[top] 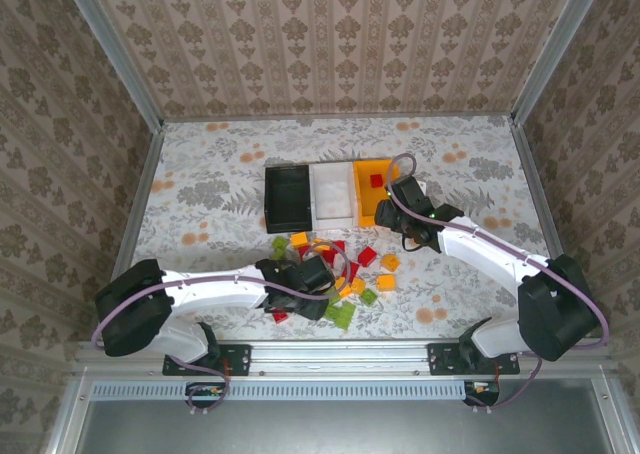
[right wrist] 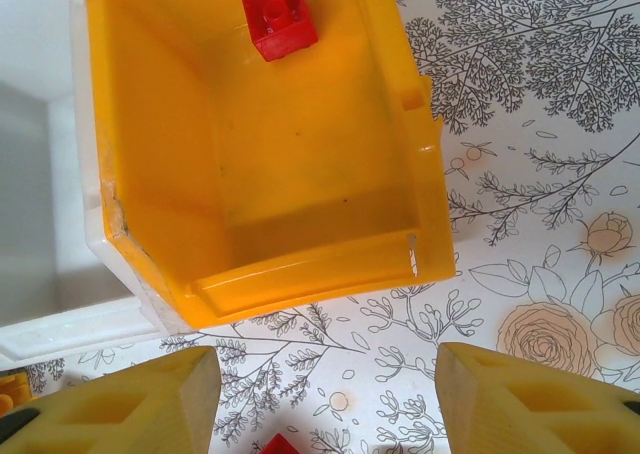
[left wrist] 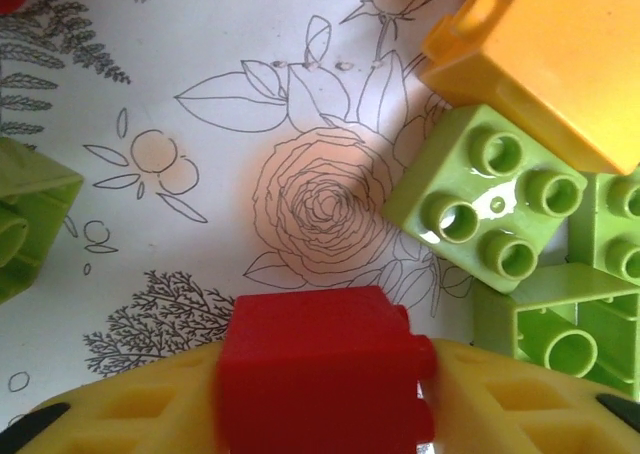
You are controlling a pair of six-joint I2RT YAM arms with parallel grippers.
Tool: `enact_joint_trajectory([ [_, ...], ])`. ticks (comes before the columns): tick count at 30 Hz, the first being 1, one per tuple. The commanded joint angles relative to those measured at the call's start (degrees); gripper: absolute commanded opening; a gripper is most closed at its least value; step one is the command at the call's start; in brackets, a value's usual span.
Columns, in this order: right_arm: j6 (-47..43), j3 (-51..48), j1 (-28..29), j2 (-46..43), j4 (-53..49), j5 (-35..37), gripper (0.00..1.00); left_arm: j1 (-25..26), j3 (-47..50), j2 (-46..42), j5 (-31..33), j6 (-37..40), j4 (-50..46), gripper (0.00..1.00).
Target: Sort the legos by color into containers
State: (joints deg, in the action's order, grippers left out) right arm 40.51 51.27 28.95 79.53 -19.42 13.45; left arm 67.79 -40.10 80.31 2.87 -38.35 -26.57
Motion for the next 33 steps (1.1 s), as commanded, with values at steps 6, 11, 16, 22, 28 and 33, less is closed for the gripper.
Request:
enact_joint_trajectory([
  [6,1.8,-1.2,-1.2,-2.5,-0.4,0.2,0.59,-0.2,-0.9,-2.1,0.3,0.9,-1.5,0.38],
  [11,3.0,-3.1,-2.1,-5.0,-0.2,0.8,0.59,-1.5,-6.0,-5.3,4.1,3.9,-4.5,0.38],
  [16,3.6,-5.5,-2.9,-7.3,-0.4,1.6,0.59,-7.4,-13.7,-5.1,3.8,10.0,-0.4,0.38],
  [22,4.1,-7.5,-3.5,-7.8,-0.4,1.1,0.6,-13.9,-28.1,7.3,-2.0,16.2,9.3,0.37],
  [28,4.0,-8.4,-3.8,-8.2,-1.2,1.0,0.6,-17.2,-45.5,23.1,-7.1,17.9,11.0,0.35],
  [33,4.0,-9.3,-3.9,-9.0,-1.5,0.7,0.6,-19.3,-55.0,32.1,-8.3,17.4,10.4,0.35],
])
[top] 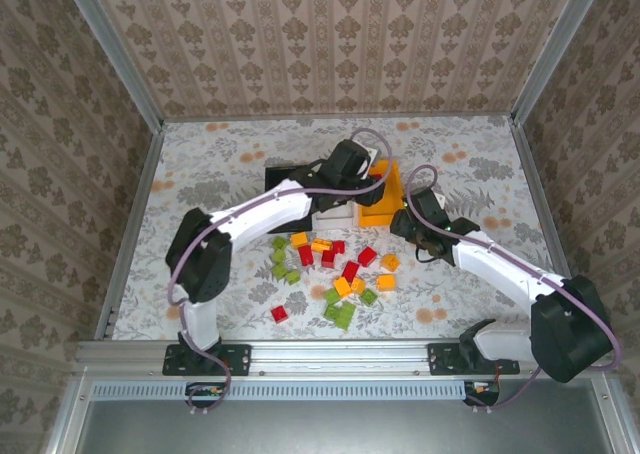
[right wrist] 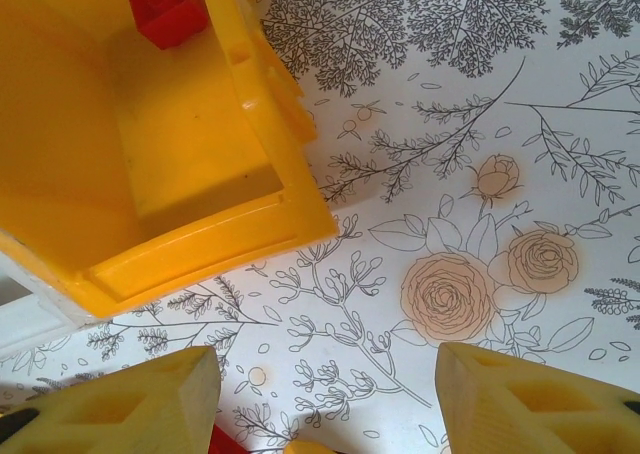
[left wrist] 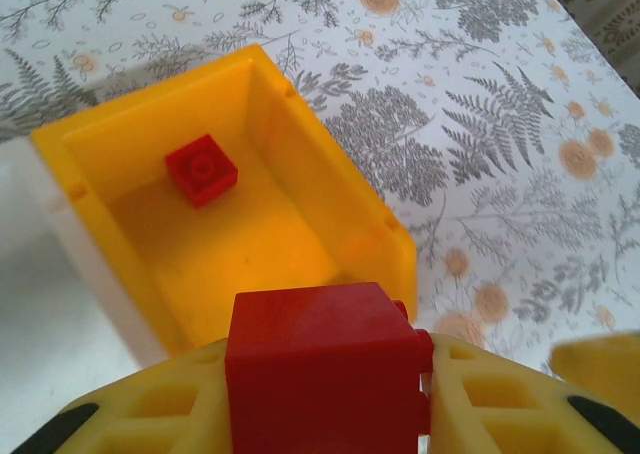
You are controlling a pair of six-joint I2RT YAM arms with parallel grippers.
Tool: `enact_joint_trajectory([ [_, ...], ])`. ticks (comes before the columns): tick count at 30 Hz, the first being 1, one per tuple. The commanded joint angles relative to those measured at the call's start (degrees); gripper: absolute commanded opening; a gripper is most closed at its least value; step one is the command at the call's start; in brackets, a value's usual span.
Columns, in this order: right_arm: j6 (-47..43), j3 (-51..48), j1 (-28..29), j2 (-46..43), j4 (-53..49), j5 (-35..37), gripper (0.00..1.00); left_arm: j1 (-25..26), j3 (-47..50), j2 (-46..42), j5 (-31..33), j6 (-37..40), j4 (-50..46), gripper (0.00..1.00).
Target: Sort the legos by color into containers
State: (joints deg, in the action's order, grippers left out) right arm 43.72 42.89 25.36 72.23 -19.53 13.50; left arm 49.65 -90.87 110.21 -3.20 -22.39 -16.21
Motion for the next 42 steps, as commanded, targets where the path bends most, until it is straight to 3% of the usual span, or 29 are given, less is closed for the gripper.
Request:
enact_joint_trajectory([
  [1,0.7,-1.0,-0.3,-1.8,-1.4,0.5,0.6,-1.4,-5.8,3.8,-2.4,1.2,-0.2,0.35],
  [3,0.7,-1.1,-0.3,-2.1,-1.6,0.4,0.6,-1.7,-8.3,6.1,-2.6,0.8,-0.9,0.36],
  [7,0.1,-1.0,-0.3,-2.5,-2.0,0.0,0.62,-2.0,-13.0,9.8,-2.4,0.9,-2.4,0.54],
  [13,-0.6,-1.5,-0.3,-3.7,-2.5,-0.6,0.63,-2.6,-16.5,10.5,-2.6,-0.3,-3.3,0.71],
  [16,-1.4,-1.7,-0.3,-3.7,-2.0,-2.6,0.63,-2.7,-14.2,7.1,-2.5,-1.1,-1.9,0.81],
  [21,-5.0,-1.2,1.2,-2.2,-1.7,-7.7,0.63,-2.8,-1.4,-4.2,-1.9,-3.3,4.3,1.0],
  [26,-7.1,-0.5,6.1,0.2,-3.3,-7.9,0.64,-2.3,15.6,-18.3,-1.1,-6.4,9.3,1.0],
  [31,-5.8,-2.6,8.9,0.1,-5.8,-5.5,0.64,1.3,30.6,-33.4,5.1,-7.0,7.1,1.0],
  [35,-4.8,-4.7,11.7,-0.3,-7.9,-6.4,0.66,5.3,38.9,-42.7,10.9,-8.1,2.9,1.0],
  [37,-3.6,-5.7,13.4,0.3,-8.5,-6.8,0.72,7.1,42.5,-47.0,13.9,-9.3,1.4,1.0],
  [42,-1.3,-7.5,17.1,2.6,-6.9,-6.4,0.76,8.2,49.7,-55.7,17.9,-12.5,-0.1,1.0],
])
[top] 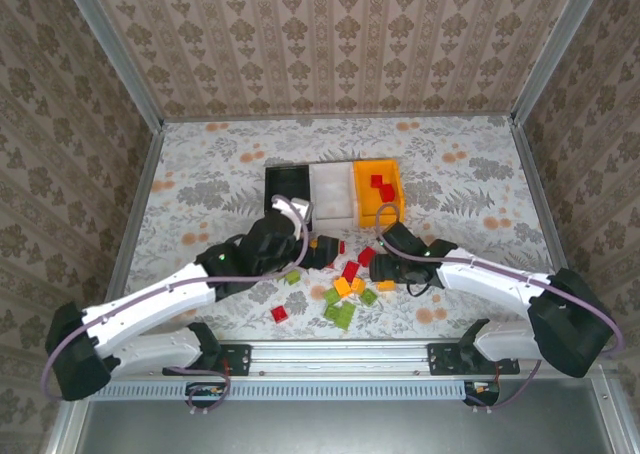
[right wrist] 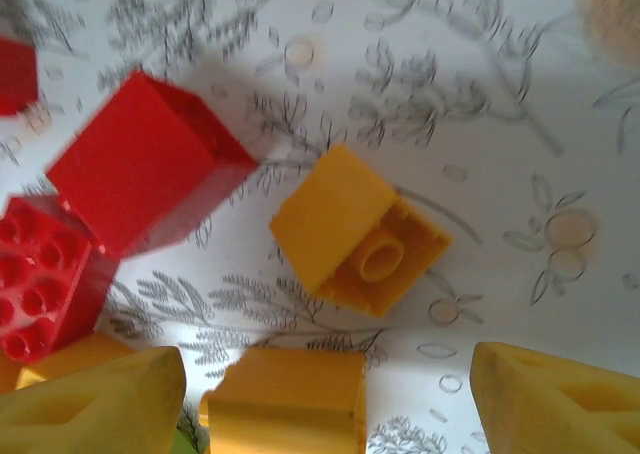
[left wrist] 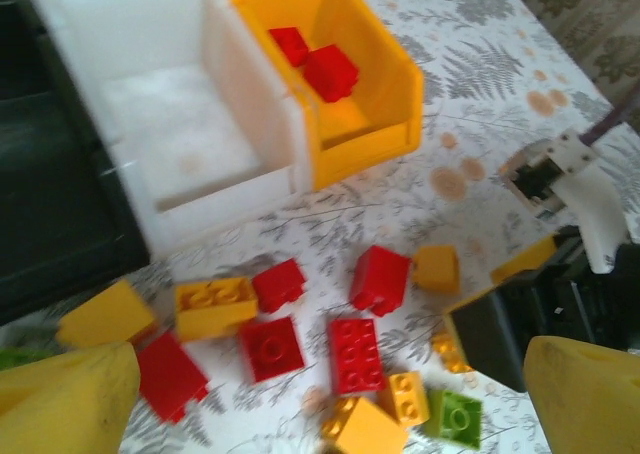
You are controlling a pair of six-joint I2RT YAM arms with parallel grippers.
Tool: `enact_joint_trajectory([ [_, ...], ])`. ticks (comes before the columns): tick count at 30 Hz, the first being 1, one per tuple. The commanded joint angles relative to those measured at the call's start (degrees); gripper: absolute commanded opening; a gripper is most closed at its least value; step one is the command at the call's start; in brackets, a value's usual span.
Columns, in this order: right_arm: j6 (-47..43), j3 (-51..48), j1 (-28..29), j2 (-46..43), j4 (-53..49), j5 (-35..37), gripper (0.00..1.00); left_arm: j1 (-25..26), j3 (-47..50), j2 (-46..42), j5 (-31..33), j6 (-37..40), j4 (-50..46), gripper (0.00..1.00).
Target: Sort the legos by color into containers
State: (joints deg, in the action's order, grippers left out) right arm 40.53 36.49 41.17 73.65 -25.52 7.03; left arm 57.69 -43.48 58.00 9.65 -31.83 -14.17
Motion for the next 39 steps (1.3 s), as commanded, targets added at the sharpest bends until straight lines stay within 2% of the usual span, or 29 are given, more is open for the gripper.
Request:
enact_joint_trajectory([
  [1,2.3,-1.2,1.9,1.5,-0.4,0.0,0.76,0.1,3.2,-4.8,5.4,-3.4,-2.5,1.0],
  [9,3.3,-0.8,3.5,4.1,-1.3,2.0,0.68,-0.1,5.0,-7.8,8.2,-5.1,-7.6,1.0],
  [19,2.8,-1.1,3.5,0.3,-2.3,2.4,0.37,-0.5,6.5,-8.6,9.0,-5.4,-7.8,1.0],
  [22,0.3,1.5,3.6,-4.0,-4.9,2.5,0.33,-0.6,6.8,-9.1,10.1,-5.6,-8.8,1.0],
  [25,-4.3,9.0,3.6,-4.6,-8.2,1.2,0.33,-0.5,7.8,-10.5,11.4,-5.6,-9.6,1.0],
  [29,-8.1,20.0,3.6,2.5,-6.4,1.4,0.33,-0.6,9.5,-12.4,11.9,-7.0,-10.7,1.0],
  [32,-9.9,28.7,3.2,11.4,-3.6,2.5,0.34,-0.6,10.5,-13.9,12.0,-8.6,-12.0,1.0],
  [39,-10.2,46.1,-0.7,30.0,-3.2,5.3,0.34,-0.7,13.2,-20.3,12.0,-11.1,-15.6,1.0],
])
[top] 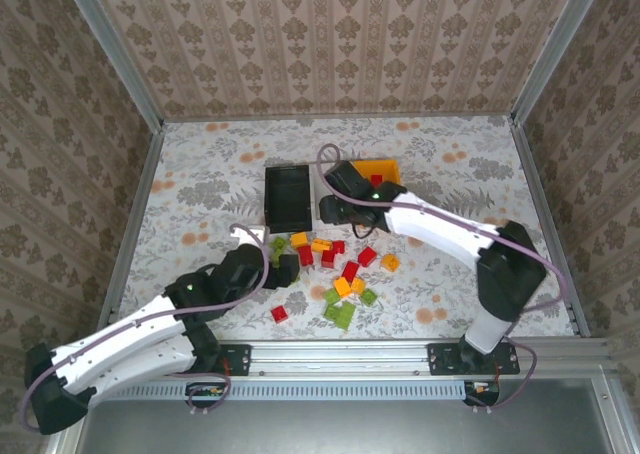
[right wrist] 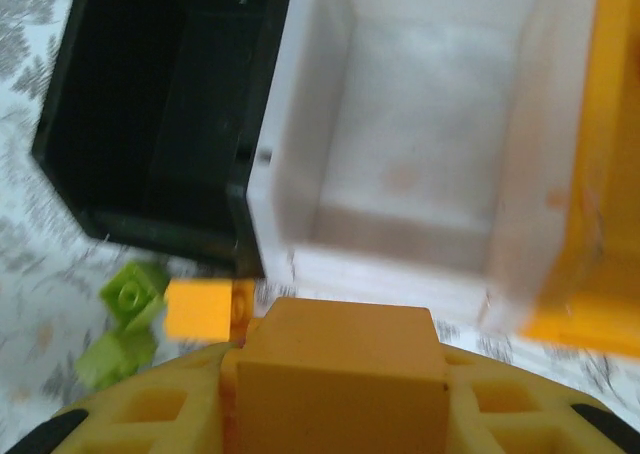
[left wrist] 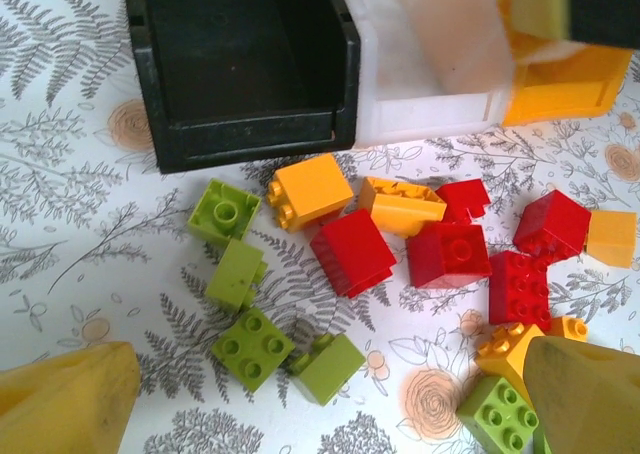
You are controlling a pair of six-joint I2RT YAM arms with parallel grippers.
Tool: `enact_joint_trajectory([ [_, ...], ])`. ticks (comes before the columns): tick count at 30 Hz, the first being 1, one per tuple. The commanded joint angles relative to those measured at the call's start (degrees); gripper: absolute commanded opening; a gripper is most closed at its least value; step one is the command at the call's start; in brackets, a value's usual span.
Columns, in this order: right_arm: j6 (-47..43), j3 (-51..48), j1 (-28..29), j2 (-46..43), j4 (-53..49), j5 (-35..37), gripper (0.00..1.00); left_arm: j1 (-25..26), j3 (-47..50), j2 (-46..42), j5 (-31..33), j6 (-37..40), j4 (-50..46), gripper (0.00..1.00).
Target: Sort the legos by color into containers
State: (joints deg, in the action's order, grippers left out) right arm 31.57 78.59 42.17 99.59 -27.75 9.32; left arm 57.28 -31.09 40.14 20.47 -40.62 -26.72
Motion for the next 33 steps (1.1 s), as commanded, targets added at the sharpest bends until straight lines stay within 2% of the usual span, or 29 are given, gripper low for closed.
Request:
enact_joint_trajectory([
  [1,-1.1,5.8,-2.1,6.2,-1.2,3.6,0.34,-0.3,1.1,-3.4,1.5,-2.6,-3.8,1.0],
  [9,0.3,14.8,-4.0,16.7,-5.2,5.5,0.44,-0.6,2.1,-6.1,1.9,-3.6,-6.7,1.0],
  [14,1.4,15.5,-4.2,17.0,-5.2,5.3,0.56,-1.2,2.0,-5.1,1.7,-3.4,-7.0,1.0],
  [17,1.6,15.3,-4.3,16.1,-5.3,5.0,0.65,-3.3,2.2,-3.5,-1.3,-2.2,-5.6,1.0],
  [21,2.3,10.9,-4.2,11.4,-3.2,3.8,0.68,-7.8,1.7,2.7,-9.2,0.7,-3.0,0.98],
  [25,3.4,4.2,-4.1,6.1,0.4,2.7,0.69,-7.9,-0.1,12.1,-14.2,2.8,-1.5,0.9],
  [33,4.4,-5.5,-4.5,-0.5,3.5,3.2,0.69,-1.2,-1.9,23.5,-12.5,3.9,3.1,0.8],
])
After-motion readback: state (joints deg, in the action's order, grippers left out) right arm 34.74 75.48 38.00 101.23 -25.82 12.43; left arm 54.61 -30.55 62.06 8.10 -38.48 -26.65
